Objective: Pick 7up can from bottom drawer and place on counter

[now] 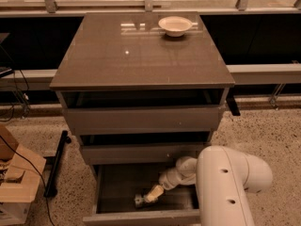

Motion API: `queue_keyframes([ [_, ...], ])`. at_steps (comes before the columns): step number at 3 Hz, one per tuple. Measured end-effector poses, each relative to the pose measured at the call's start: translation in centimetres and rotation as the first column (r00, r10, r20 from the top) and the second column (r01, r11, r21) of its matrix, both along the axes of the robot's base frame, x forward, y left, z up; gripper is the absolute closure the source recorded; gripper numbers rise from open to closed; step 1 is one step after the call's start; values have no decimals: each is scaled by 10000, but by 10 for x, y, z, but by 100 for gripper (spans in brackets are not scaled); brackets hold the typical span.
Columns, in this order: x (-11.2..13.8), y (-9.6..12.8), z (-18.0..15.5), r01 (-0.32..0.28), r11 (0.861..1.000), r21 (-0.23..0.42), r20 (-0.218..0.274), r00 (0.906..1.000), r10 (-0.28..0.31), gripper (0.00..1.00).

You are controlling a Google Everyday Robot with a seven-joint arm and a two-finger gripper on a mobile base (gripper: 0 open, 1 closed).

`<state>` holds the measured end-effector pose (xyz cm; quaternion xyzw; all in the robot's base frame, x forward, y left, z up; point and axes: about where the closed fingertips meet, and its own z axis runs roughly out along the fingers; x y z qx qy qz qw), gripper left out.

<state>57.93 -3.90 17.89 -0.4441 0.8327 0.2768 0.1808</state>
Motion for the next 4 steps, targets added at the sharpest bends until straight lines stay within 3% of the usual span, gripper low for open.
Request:
queue_keyframes([
  [2, -15, 22, -46, 104, 9985, 530, -713, 9974, -66, 0],
  [3, -26, 38, -57, -186, 9966, 804, -1001, 9946, 266, 18],
  [4, -26, 38, -54, -186, 9966, 804, -1002, 9946, 267, 41],
])
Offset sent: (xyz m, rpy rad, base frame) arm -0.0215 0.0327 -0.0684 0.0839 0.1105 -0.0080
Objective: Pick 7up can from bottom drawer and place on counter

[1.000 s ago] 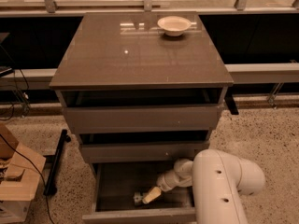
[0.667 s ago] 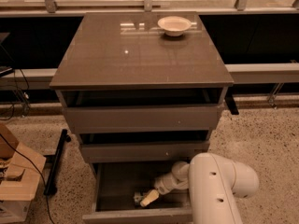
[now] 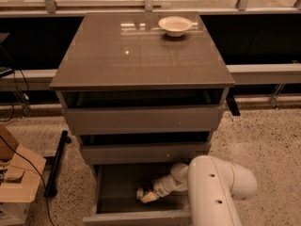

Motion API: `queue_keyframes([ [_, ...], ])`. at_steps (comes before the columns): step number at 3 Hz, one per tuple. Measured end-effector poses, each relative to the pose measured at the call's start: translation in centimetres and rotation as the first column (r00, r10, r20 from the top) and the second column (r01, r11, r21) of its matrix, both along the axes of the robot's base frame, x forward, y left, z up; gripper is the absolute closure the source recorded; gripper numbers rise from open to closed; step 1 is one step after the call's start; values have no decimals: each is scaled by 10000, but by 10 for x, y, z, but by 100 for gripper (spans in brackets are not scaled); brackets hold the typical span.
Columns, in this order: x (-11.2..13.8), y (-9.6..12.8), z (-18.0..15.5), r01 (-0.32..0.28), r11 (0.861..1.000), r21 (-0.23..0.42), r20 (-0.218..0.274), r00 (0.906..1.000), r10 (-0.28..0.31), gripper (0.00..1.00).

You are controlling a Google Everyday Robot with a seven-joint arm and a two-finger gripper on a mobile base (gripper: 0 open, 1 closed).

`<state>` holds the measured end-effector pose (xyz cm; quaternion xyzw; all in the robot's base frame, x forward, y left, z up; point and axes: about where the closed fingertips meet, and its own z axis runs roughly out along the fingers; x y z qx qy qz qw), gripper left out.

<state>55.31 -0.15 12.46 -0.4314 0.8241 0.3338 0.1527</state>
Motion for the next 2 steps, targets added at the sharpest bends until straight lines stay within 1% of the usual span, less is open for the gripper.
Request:
queue_keyframes([
  [2, 0, 0, 2, 0, 10000, 0, 0, 10000, 0, 86],
])
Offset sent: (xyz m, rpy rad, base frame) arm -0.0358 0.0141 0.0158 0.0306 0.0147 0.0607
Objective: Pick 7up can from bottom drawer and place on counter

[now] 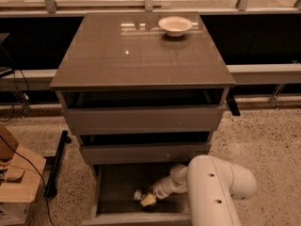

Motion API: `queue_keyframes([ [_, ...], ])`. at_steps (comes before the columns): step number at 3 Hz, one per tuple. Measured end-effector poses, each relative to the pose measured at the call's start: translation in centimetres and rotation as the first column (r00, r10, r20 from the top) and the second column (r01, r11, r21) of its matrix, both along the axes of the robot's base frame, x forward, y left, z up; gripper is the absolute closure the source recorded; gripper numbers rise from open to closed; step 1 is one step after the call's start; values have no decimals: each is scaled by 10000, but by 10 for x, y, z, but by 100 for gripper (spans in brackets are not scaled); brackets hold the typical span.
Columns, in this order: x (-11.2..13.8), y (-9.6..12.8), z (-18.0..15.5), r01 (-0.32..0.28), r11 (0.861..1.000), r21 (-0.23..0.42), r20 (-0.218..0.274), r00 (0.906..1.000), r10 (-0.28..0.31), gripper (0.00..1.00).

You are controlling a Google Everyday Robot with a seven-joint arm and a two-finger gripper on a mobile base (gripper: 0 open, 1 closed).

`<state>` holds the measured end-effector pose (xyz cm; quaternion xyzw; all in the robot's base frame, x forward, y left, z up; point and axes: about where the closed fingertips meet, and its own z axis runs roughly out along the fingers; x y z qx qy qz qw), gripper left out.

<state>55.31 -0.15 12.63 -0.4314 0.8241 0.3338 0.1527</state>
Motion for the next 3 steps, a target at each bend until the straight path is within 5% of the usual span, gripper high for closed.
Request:
queue_keyframes([
  [1, -4, 0, 29, 154, 9988, 471, 261, 9995, -166, 100],
  [3, -24, -25, 155, 27, 9825, 1863, 1739, 9841, -357, 100],
])
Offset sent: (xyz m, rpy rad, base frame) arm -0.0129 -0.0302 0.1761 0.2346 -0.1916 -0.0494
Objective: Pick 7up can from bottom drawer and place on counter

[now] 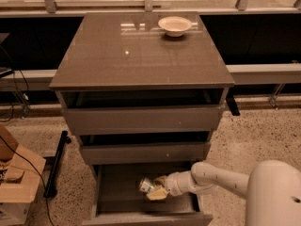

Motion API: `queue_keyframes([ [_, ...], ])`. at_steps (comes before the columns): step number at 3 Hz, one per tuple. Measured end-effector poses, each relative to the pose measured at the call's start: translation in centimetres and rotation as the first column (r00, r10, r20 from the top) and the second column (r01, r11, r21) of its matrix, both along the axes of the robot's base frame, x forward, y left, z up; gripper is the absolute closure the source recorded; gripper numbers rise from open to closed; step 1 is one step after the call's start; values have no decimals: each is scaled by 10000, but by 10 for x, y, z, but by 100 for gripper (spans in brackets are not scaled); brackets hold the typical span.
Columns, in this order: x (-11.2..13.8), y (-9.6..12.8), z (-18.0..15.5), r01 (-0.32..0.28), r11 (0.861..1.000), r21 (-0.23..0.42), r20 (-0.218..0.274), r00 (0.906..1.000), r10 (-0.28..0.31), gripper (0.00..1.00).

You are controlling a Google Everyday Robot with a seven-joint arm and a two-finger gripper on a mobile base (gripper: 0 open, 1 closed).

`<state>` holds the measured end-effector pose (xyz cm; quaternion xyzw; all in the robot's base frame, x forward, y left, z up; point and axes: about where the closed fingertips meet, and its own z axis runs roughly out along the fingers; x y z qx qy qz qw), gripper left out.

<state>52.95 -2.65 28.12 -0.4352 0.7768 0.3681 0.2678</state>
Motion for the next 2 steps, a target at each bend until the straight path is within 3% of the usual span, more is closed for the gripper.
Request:
queue_keyframes([
  [1, -26, -14, 87, -420, 9972, 622, 1420, 9893, 328, 100],
  [2, -53, -35, 179, -594, 9963, 628, 3048, 9517, 375, 100],
])
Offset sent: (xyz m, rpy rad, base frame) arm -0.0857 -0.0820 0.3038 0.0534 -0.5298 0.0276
